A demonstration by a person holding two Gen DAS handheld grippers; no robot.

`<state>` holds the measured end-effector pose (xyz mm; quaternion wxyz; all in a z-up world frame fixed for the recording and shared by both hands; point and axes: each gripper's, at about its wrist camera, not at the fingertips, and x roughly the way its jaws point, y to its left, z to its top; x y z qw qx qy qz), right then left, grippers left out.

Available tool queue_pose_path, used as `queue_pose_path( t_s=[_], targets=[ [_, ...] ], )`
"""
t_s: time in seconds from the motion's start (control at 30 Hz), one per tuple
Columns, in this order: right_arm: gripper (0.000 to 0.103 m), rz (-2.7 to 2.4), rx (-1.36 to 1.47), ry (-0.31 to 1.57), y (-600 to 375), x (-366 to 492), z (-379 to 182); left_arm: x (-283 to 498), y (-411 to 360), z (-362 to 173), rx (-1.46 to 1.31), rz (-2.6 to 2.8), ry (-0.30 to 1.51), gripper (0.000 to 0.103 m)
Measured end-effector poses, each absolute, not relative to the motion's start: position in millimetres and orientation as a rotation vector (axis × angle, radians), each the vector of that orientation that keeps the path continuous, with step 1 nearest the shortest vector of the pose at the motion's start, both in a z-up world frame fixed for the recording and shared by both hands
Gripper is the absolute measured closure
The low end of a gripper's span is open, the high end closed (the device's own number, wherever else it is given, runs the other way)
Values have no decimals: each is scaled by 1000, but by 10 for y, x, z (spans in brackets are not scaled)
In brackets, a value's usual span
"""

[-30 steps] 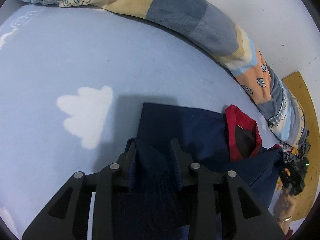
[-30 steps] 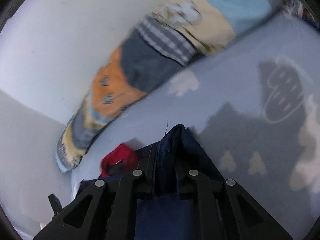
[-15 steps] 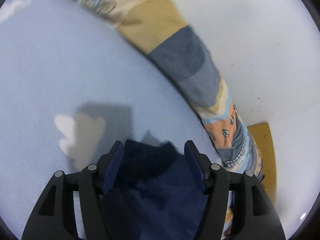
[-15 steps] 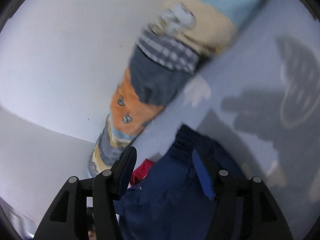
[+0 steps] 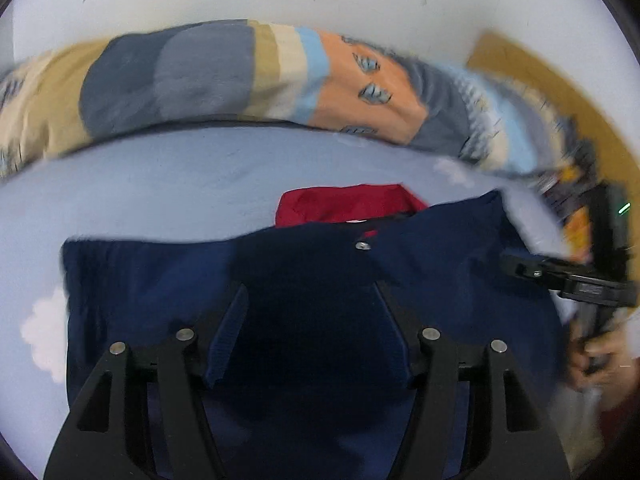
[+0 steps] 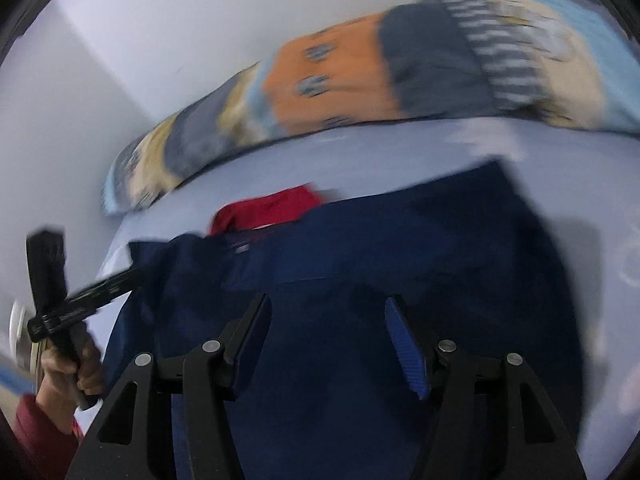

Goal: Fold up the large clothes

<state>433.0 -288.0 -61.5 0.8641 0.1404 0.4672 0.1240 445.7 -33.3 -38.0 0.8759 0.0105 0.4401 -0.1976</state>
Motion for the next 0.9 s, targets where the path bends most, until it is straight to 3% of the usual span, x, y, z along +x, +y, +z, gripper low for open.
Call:
queue_pose_path(
  t_s=[0.13,0.17,0.2,0.27,0.3,0.33,0.37,0.4,0.47,0.57,0.63,0.73,0.9],
  targets=[
    [45,53,201,1050,-3119,4546,-884,4843,-43,-832,79,-156,1043,42],
    [48,14,233,1061,-3269,4563,-937,4890,205,-875,0,-159,1047,51],
    [55,-26,288,1053,-3513,4540,-984,4895,328,-871,-55,-175,1046,70],
    [92,-75,323,1048,-3806,4460,-980,4881,549,-823,-120,-173,1049,86],
    [92,-132,304,1054,-3914,4400,-953,4842,618,-773,-135,-168,1042,86],
    [87,-163,295,1048,-3983,4337,-915,4766,686,-690,-147,-168,1017,82],
    [86,-157,323,1033,-4062,4223,-846,4700,725,-623,-138,-146,996,67],
    [86,-138,351,1026,-4093,4141,-787,4560,766,-514,-131,-133,973,58],
    [75,-92,366,1016,-4045,3928,-657,4300,760,-376,-153,-191,928,55],
    [71,14,347,975,-3702,3559,-418,3808,631,-195,-110,-250,888,54],
    [68,75,333,976,-3336,3417,-337,3509,433,-140,-69,-263,876,47],
    [66,134,307,987,-2805,3141,-276,3054,103,-109,5,-240,876,45],
    [67,167,203,1010,-1930,2709,-282,2464,-95,-172,-1,-74,818,31]
  ],
)
